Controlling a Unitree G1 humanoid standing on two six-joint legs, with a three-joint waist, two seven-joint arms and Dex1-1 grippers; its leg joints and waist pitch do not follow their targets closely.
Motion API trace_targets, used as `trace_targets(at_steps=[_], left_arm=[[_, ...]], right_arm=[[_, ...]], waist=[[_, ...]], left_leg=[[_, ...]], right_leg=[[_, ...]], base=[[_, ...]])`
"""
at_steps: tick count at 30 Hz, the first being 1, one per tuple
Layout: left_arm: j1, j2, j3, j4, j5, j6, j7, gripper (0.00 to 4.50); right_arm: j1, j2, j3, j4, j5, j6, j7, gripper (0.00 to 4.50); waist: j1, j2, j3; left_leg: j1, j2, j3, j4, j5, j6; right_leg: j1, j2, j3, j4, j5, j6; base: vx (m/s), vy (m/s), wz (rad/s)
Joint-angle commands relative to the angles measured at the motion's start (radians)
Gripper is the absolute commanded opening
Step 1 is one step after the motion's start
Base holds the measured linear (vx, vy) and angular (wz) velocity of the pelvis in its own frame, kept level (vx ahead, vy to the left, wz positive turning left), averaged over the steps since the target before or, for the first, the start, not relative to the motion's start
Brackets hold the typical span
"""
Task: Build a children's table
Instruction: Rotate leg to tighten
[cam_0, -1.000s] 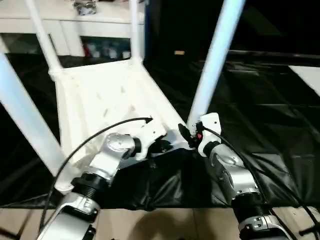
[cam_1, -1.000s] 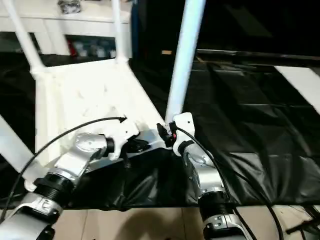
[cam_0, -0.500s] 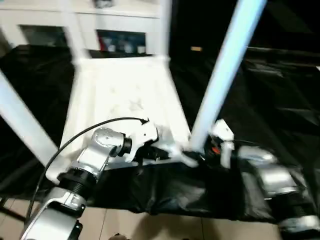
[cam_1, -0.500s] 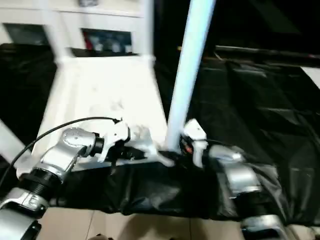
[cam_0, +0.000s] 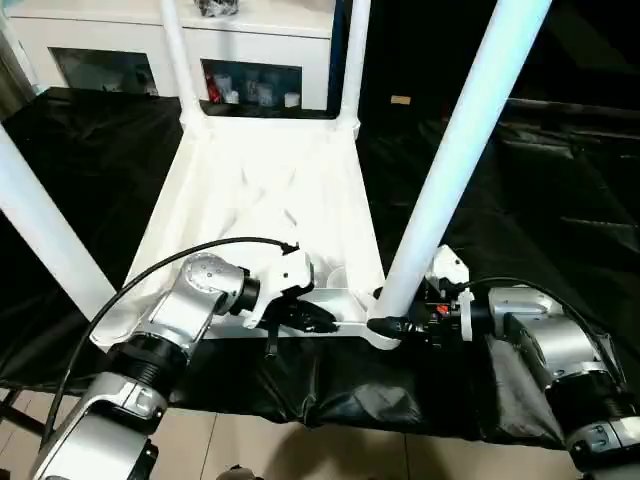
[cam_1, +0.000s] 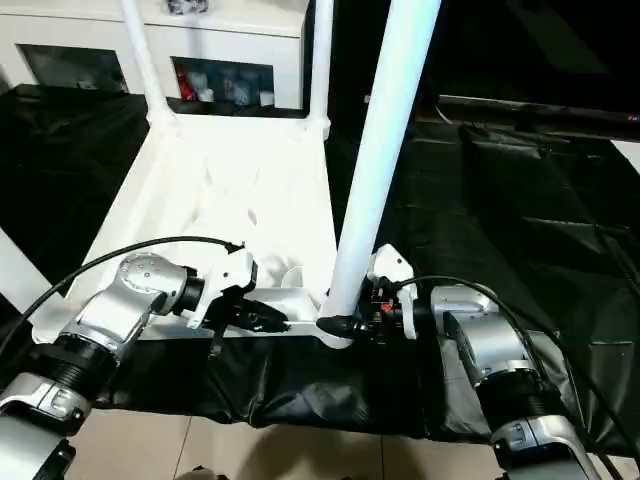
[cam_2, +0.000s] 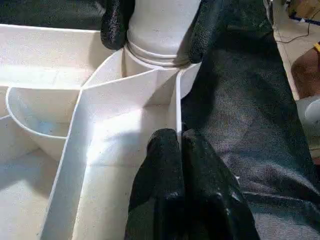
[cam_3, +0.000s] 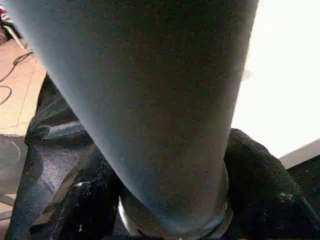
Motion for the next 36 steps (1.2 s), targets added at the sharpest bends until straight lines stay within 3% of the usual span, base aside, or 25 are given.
trace_targets(at_steps=[1, 5, 6, 9, 10, 12, 15, 16, 17, 18, 19, 20, 21, 22, 25, 26, 30, 33, 36], left_arm=[[-0.045, -0.013, -0.004, -0.012, -0.023, -0.022, -0.015, 0.00], [-0.041, -0.022, 0.007, -0.016, -0.024, -0.013, 0.015, 0.00], [-0.042, -0.033, 0.011, -0.015, -0.018, -0.010, 0.044, 0.00], [-0.041, -0.091, 0.018, -0.014, 0.002, 0.015, 0.161, 0.00], [-0.041, -0.091, 0.018, -0.014, 0.002, 0.015, 0.161, 0.00], [-0.039, -0.145, 0.012, -0.017, 0.017, 0.037, 0.238, 0.00], [-0.040, -0.176, 0.002, -0.014, 0.031, 0.049, 0.277, 0.00], [-0.054, -0.211, -0.009, 0.005, 0.053, 0.059, 0.333, 0.00], [-0.056, -0.216, -0.011, 0.008, 0.058, 0.060, 0.341, 0.00], [-0.062, -0.228, -0.018, 0.016, 0.069, 0.064, 0.365, 0.00], [-0.068, -0.247, -0.022, 0.024, 0.079, 0.072, 0.393, 0.00], [-0.074, -0.275, -0.019, 0.031, 0.087, 0.089, 0.439, 0.00], [-0.074, -0.275, -0.019, 0.031, 0.087, 0.089, 0.439, 0.00], [-0.073, -0.284, -0.019, 0.029, 0.088, 0.095, 0.449, 0.00], [-0.065, -0.283, -0.018, 0.015, 0.089, 0.096, 0.438, 0.00], [-0.058, -0.270, -0.020, 0.005, 0.084, 0.088, 0.410, 0.00], [-0.048, -0.230, -0.022, -0.009, 0.066, 0.053, 0.341, 0.00], [-0.045, -0.211, -0.023, -0.010, 0.058, 0.020, 0.309, 0.00], [-0.034, -0.167, -0.027, -0.031, 0.034, 0.016, 0.221, 0.00]], right_arm=[[0.002, 0.013, 0.025, -0.002, 0.012, 0.010, 0.037, 2.59], [0.028, 0.035, 0.014, -0.025, 0.029, 0.023, 0.006, 2.59], [0.042, 0.053, 0.003, -0.036, 0.033, 0.023, -0.029, 2.59], [0.070, 0.138, -0.052, -0.035, 0.016, 0.010, -0.244, 2.57], [0.070, 0.138, -0.052, -0.035, 0.016, 0.010, -0.244, 2.57], [0.074, 0.224, -0.108, -0.011, 0.002, 0.015, -0.452, 2.57], [0.075, 0.279, -0.135, -0.001, 0.002, 0.020, -0.555, 2.56], [0.056, 0.332, -0.154, 0.033, -0.030, -0.004, -0.697, 2.56], [0.052, 0.340, -0.157, 0.040, -0.034, -0.008, -0.720, 2.56], [0.041, 0.361, -0.166, 0.057, -0.049, -0.018, -0.781, 2.56], [0.022, 0.382, -0.173, 0.081, -0.076, -0.023, -0.870, 2.56], [0.004, 0.405, -0.167, 0.089, -0.115, -0.046, -0.952, 2.56], [0.004, 0.405, -0.167, 0.089, -0.115, -0.046, -0.952, 2.56], [0.003, 0.413, -0.159, 0.081, -0.131, -0.056, -0.970, 2.90], [0.008, 0.427, -0.153, 0.051, -0.138, -0.058, -0.971, 3.27], [0.012, 0.419, -0.149, 0.034, -0.137, -0.055, -0.953, 3.47], [0.010, 0.366, -0.140, 0.022, -0.133, -0.075, -0.886, 3.72], [0.013, 0.327, -0.128, 0.018, -0.114, -0.073, -0.814, 3.72], [0.031, 0.235, -0.091, -0.006, -0.088, -0.071, -0.605, 3.72]], waist=[[0.002, -0.003, -0.064], [0.003, -0.002, -0.063], [0.003, 0.004, -0.064], [0.001, 0.001, -0.063], [-0.003, 0.001, -0.061], [-0.013, 0.004, -0.058], [-0.033, 0.002, -0.059], [-0.035, 0.007, -0.059], [-0.038, 0.011, -0.058], [-0.047, 0.007, -0.058], [-0.049, 0.015, -0.057], [-0.057, 0.012, -0.057], [-0.058, 0.012, -0.057], [-0.056, 0.012, -0.058], [-0.054, 0.017, -0.062], [-0.050, 0.018, -0.067], [-0.047, 0.018, -0.072], [-0.046, 0.016, -0.068], [-0.042, 0.016, -0.063]], left_leg=[[0.009, 0.035, 0.000, -0.060, -0.192, 0.066], [0.011, 0.036, 0.000, -0.061, -0.208, 0.057], [0.012, 0.036, -0.001, -0.061, -0.208, 0.055], [0.013, 0.035, -0.002, -0.064, -0.222, 0.041], [0.013, 0.036, -0.002, -0.065, -0.229, 0.034], [0.011, 0.033, -0.007, -0.071, -0.278, 0.003], [0.010, 0.029, -0.011, -0.074, -0.311, -0.012], [0.011, 0.028, -0.012, -0.073, -0.316, -0.009], [0.009, 0.028, -0.011, -0.073, -0.314, -0.012], [0.010, 0.024, -0.012, -0.073, -0.330, -0.015], [0.011, 0.024, -0.013, -0.074, -0.330, -0.020], [0.010, 0.023, -0.013, -0.074, -0.338, -0.023], [0.010, 0.022, -0.013, -0.073, -0.340, -0.019], [0.011, 0.022, -0.012, -0.072, -0.338, -0.013], [0.008, 0.023, -0.009, -0.070, -0.300, 0.006], [0.010, 0.024, -0.006, -0.065, -0.254, 0.019], [0.004, 0.023, -0.005, -0.059, -0.174, 0.060], [0.003, 0.023, -0.003, -0.059, -0.184, 0.075], [0.004, 0.026, -0.003, -0.061, -0.225, 0.075]], right_leg=[[0.058, -0.049, 0.036, -0.048, -0.181, -0.245], [0.056, -0.049, 0.036, -0.052, -0.209, -0.235], [0.056, -0.049, 0.037, -0.050, -0.203, -0.235], [0.055, -0.049, 0.036, -0.054, -0.218, -0.227], [0.053, -0.050, 0.038, -0.056, -0.228, -0.222], [0.052, -0.052, 0.037, -0.065, -0.321, -0.192], [0.050, -0.050, 0.034, -0.073, -0.372, -0.163], [0.051, -0.050, 0.034, -0.074, -0.372, -0.163], [0.048, -0.050, 0.036, -0.075, -0.365, -0.162], [0.048, -0.048, 0.033, -0.078, -0.385, -0.157], [0.046, -0.047, 0.034, -0.078, -0.386, -0.156], [0.047, -0.046, 0.033, -0.079, -0.386, -0.155], [0.047, -0.045, 0.033, -0.080, -0.390, -0.153], [0.047, -0.046, 0.033, -0.081, -0.387, -0.153], [0.049, -0.042, 0.036, -0.075, -0.309, -0.169], [0.052, -0.042, 0.038, -0.064, -0.215, -0.196], [0.062, -0.040, 0.036, -0.046, -0.065, -0.240], [0.064, -0.043, 0.035, -0.050, -0.090, -0.247], [0.064, -0.046, 0.036, -0.059, -0.179, -0.233]], base=[[0.000, 0.000, 0.00], [0.000, 0.000, 0.00], [0.000, 0.000, 0.00], [0.000, 0.000, 0.00], [0.000, 0.000, 0.00], [0.000, 0.000, 0.00], [0.000, 0.000, 0.00], [0.000, 0.000, 0.00], [0.000, 0.000, 0.00], [0.000, 0.000, 0.00], [0.000, 0.000, 0.00], [0.000, 0.000, 0.00], [0.000, 0.000, 0.00], [0.000, 0.000, 0.00], [0.000, 0.000, 0.00], [0.000, 0.000, 0.00], [0.000, 0.000, 0.00], [0.000, 0.000, 0.00], [0.000, 0.000, 0.00]])
